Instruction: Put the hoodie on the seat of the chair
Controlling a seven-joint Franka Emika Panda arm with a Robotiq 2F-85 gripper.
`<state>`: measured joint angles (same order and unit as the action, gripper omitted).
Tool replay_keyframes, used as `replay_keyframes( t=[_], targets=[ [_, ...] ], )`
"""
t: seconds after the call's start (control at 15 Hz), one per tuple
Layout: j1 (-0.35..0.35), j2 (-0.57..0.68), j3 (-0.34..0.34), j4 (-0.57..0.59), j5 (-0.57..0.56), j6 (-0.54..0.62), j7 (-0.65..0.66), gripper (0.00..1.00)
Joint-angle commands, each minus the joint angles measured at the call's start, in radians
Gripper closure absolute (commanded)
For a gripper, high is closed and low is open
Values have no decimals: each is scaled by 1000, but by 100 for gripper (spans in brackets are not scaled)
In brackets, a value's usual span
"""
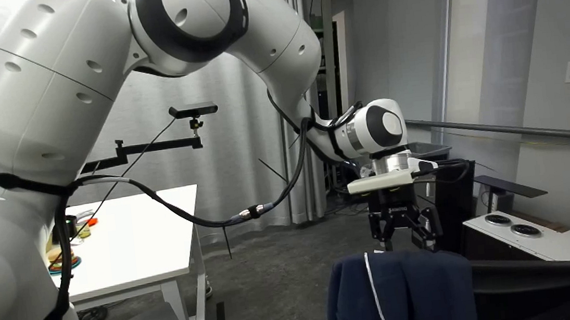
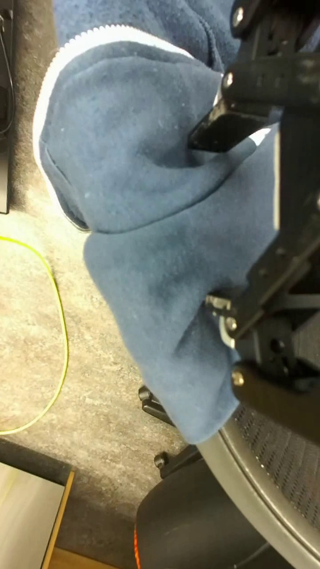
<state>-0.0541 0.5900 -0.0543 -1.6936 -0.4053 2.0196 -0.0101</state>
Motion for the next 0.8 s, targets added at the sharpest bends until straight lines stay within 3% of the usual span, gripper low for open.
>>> replay_keyframes(
  t=[0.0, 0.2, 0.47, 0.73],
  targets=[
    [31, -100, -29, -151, -9, 17, 35, 50],
    [36, -92, -42, -118, -22, 1, 25, 72],
    [54, -5, -64, 80, -82, -122, -28, 99],
    [98, 128, -71, 316, -227, -229, -102, 97]
  ],
)
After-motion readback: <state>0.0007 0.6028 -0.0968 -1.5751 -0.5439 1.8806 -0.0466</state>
